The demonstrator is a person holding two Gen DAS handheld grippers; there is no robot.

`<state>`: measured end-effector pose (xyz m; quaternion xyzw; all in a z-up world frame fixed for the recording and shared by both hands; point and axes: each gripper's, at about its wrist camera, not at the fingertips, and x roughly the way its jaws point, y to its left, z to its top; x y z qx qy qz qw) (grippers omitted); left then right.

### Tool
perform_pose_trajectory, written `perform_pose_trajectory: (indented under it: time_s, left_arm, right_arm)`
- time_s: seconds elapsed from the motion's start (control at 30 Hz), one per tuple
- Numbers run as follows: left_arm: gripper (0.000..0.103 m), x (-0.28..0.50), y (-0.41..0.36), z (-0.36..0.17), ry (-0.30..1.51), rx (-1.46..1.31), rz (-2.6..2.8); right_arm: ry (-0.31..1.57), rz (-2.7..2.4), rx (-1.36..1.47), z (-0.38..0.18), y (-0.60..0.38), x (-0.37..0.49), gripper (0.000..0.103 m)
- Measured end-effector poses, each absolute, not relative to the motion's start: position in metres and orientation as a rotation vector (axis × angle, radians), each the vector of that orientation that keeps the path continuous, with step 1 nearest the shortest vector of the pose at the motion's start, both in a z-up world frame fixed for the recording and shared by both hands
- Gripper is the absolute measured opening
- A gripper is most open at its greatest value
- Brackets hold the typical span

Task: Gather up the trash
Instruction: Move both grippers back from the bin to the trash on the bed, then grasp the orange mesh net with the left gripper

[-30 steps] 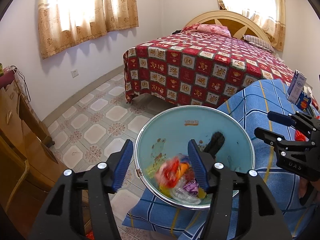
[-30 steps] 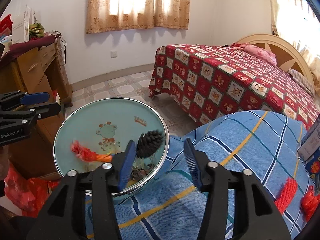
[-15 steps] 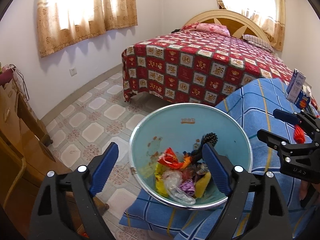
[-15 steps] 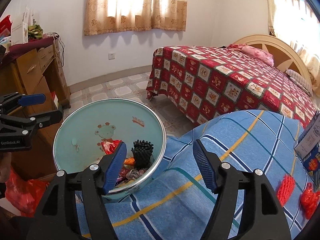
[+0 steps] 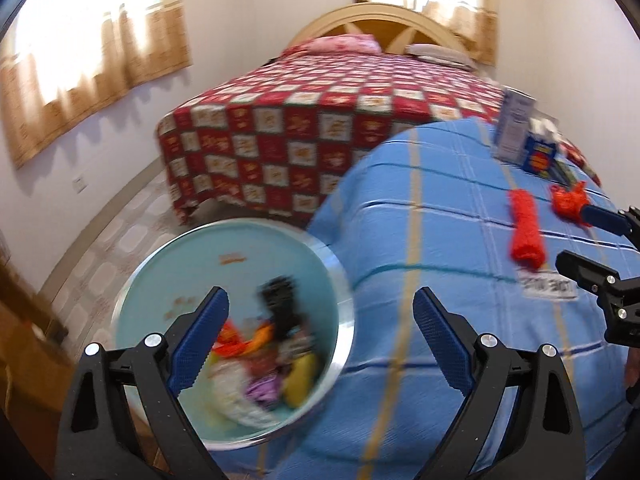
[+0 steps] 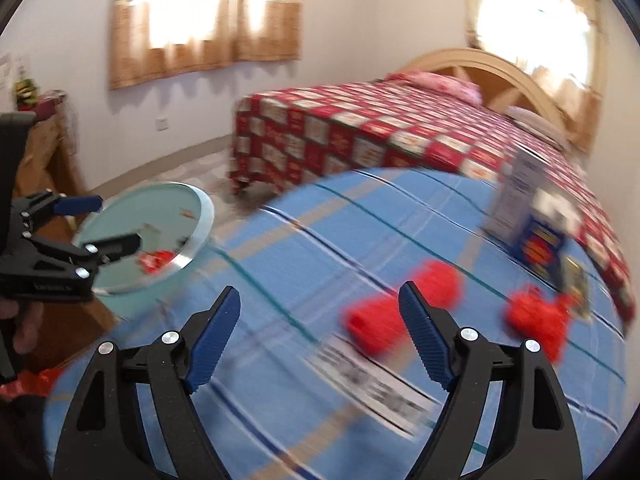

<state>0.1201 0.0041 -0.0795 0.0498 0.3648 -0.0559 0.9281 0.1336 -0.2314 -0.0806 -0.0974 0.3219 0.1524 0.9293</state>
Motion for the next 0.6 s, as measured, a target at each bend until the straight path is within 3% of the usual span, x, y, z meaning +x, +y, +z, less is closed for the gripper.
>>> perform_pose_trajectory:
  time_s: [0.3, 0.6]
  left_arm:
    - [0.091, 0.138, -0.104, -0.080, 0.749, 0.184, -0.287]
    - [0.091, 0.160, -0.160, -0.091, 0.809, 0.227, -0.343]
  right_arm:
    - [0.710, 0.029, -0.100, -0.095, -0.350, 0.124, 0.080]
    - [0.723, -0.124, -0.002, -0.105, -0.434, 0.132, 0.081]
